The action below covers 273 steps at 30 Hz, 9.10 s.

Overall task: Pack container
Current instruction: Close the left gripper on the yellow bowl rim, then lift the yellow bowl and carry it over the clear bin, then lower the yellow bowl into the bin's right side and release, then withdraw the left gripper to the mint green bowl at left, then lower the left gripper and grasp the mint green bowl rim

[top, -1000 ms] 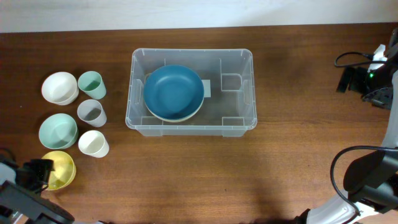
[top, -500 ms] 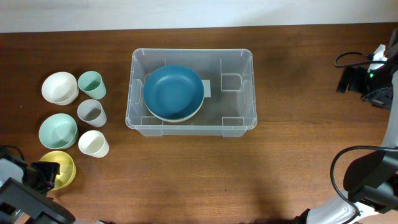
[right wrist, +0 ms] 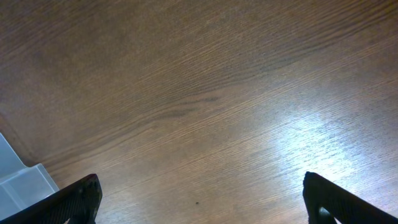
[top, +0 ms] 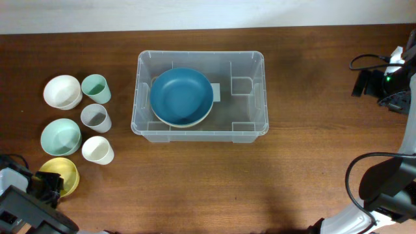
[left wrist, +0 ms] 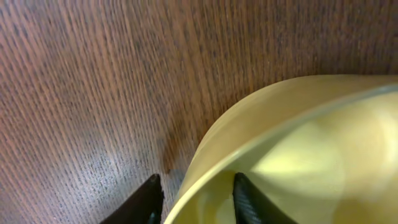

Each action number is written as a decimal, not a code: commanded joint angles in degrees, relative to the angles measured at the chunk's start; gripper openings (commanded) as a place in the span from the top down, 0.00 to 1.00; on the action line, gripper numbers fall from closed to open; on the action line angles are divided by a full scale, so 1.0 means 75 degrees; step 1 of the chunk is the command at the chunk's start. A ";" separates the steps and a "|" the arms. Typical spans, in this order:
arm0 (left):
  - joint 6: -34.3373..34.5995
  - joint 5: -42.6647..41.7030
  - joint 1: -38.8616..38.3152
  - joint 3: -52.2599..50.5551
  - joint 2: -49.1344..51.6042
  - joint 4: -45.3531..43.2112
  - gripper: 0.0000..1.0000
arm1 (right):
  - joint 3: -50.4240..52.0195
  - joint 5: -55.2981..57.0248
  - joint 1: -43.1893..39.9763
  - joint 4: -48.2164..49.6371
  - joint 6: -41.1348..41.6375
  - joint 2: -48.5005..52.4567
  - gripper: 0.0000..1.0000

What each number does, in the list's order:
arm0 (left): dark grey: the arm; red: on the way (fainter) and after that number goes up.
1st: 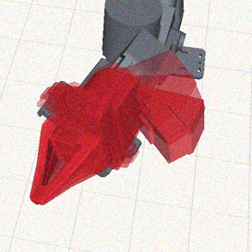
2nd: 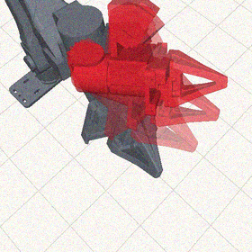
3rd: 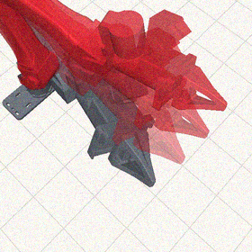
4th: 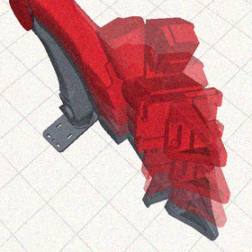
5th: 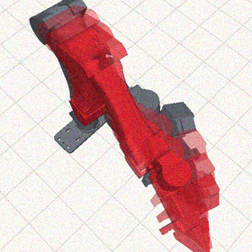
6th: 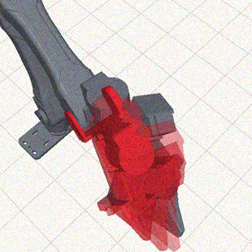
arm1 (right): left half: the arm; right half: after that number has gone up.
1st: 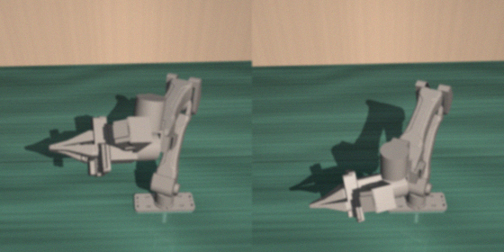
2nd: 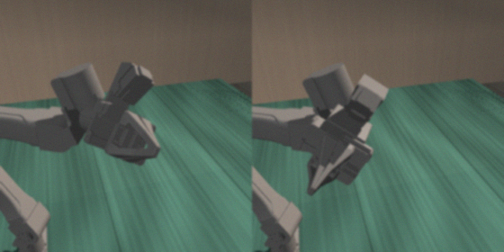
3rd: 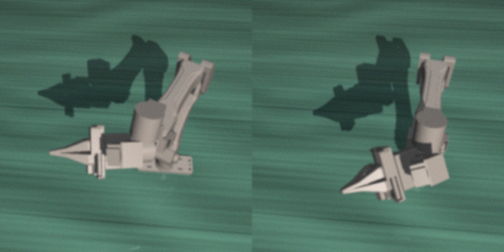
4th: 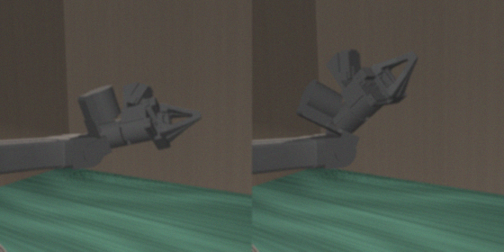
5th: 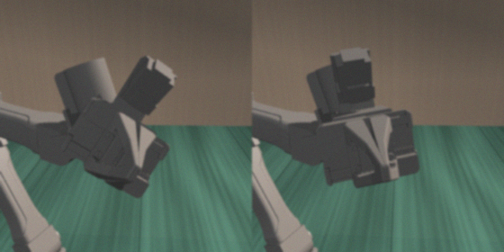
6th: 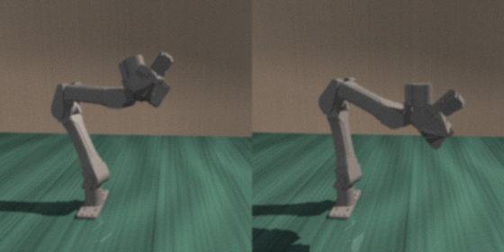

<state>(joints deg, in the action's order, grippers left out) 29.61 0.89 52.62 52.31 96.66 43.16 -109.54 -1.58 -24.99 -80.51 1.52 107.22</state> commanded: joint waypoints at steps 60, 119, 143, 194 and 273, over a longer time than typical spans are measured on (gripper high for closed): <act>0.1961 0.1475 -1.0937 0.3707 -0.0787 -0.2760 0.99 | 0.0035 -0.0015 -0.0020 0.0006 0.0058 0.0026 0.01; 0.1900 0.1291 -1.1660 0.3704 0.2480 -0.3739 0.92 | 0.0035 -0.0015 -0.0020 0.0006 0.0058 0.0026 0.01; 0.1865 0.1291 -1.1640 0.3704 0.2719 -0.3692 0.68 | 0.0035 -0.0017 -0.0020 0.0006 0.0058 0.0026 0.01; 0.0533 0.1145 -1.1538 0.5520 0.2710 -0.2544 0.45 | 0.0035 -0.0017 -0.0020 0.0006 0.0058 0.0026 0.01; 0.2958 0.0624 -0.2066 0.3273 0.2352 0.1845 0.01 | 0.0035 -0.0017 -0.0020 0.0006 0.0058 0.0026 0.01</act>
<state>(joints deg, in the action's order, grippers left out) 51.07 5.76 37.30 77.34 112.86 57.12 -109.51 -1.58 -24.99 -80.51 1.50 107.22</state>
